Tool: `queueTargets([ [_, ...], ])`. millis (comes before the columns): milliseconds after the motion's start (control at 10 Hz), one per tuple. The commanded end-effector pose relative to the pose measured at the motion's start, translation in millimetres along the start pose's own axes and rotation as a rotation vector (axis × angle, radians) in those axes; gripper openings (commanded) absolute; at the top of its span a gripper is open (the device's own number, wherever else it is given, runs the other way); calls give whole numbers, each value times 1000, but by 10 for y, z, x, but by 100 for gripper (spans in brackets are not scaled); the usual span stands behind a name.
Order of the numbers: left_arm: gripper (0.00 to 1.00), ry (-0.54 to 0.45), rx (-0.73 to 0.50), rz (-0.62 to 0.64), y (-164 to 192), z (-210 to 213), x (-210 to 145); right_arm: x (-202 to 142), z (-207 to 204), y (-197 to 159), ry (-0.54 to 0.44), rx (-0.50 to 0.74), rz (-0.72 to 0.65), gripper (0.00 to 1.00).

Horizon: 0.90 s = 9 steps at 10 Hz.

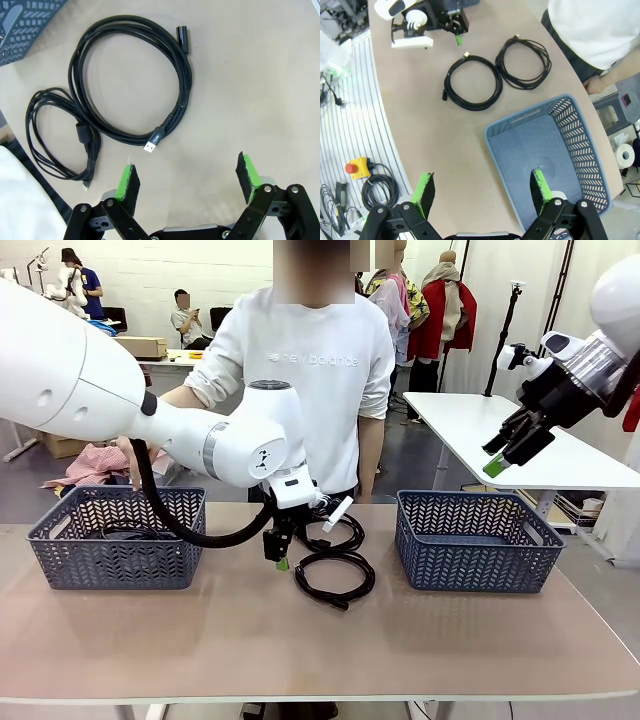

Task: Organize the cables according to human instructions.
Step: Pick up a bundle of cables and place it in the basket indicated by the human.

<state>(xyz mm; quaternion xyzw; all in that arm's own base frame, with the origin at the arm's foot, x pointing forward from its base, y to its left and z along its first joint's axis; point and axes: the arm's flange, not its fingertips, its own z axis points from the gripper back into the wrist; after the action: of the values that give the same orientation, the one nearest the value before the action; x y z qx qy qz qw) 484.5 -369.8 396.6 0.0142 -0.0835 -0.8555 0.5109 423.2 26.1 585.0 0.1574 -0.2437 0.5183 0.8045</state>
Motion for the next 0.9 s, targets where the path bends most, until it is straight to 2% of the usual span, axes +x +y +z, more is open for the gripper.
queueTargets([
  [0, 100, -23, -36, -34, 44, -44, 74, 19, 20, -10, 2, -3, 1, 100],
  [400, 100, -18, -92, -108, 260, -382, 277, 19, 20, -10, 2, -3, 1, 100],
  [800, 100, 21, -139, -163, 185, -573, 344, 19, 20, -10, 2, -3, 1, 100],
])
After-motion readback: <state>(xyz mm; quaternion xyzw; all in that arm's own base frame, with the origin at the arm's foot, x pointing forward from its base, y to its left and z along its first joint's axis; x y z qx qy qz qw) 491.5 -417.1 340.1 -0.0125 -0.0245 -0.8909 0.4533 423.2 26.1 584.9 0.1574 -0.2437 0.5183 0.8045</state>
